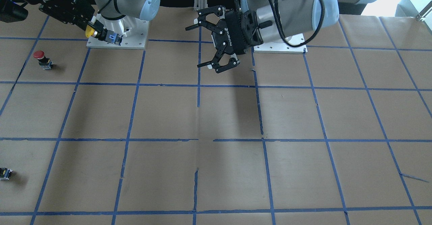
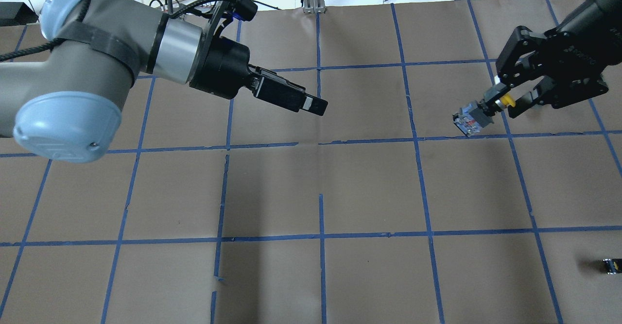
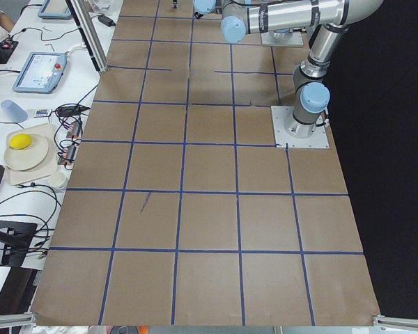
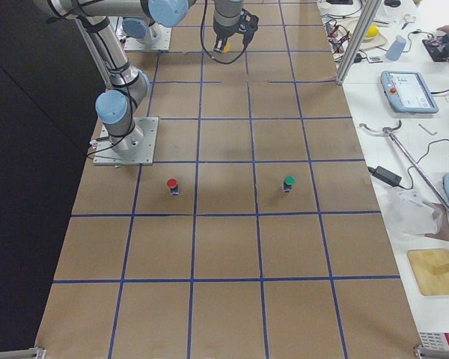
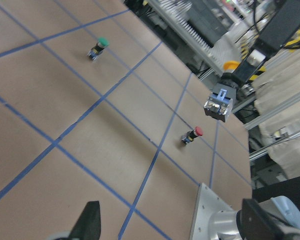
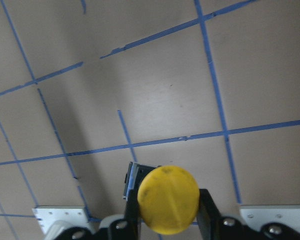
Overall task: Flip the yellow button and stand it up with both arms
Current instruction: 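Open the left gripper and pull it back while the right gripper carries the button away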
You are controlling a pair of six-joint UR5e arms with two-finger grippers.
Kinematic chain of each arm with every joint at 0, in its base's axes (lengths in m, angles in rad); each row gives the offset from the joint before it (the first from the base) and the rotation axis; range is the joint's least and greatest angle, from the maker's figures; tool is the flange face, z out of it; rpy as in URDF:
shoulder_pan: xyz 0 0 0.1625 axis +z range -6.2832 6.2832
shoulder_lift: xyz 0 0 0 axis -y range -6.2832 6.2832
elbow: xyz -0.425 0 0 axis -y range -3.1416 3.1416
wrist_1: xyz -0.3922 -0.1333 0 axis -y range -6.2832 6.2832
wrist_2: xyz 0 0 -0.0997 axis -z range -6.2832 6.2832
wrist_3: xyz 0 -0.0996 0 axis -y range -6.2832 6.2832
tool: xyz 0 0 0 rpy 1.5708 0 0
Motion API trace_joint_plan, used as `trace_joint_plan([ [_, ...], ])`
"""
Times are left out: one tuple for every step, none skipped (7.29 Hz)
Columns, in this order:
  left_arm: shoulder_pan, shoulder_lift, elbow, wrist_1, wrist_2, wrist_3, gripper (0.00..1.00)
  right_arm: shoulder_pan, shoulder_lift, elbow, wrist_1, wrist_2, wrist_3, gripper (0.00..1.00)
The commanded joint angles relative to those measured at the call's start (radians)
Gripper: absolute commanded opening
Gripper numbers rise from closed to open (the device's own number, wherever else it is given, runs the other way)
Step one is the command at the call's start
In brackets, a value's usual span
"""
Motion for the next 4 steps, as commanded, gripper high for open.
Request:
trace_joint_plan([
  [-0.006, 0.087, 0.012, -0.003, 0.271, -0.186, 1.00, -0.061, 0.002, 0.081, -0.186, -0.233, -0.178, 0.14],
  [0.002, 0.096, 0.025, -0.003, 0.491, -0.222, 1.00, -0.093, 0.002, 0.170, -0.290, -0.337, -0.236, 0.14],
  [0.005, 0.111, 0.034, -0.030, 0.654, -0.234, 1.00, -0.123, -0.002, 0.256, -0.443, -0.402, -0.302, 0.14],
  [0.005, 0.122, 0.034, -0.030, 0.770, -0.260, 1.00, -0.155, -0.001, 0.313, -0.574, -0.427, -0.400, 0.14],
])
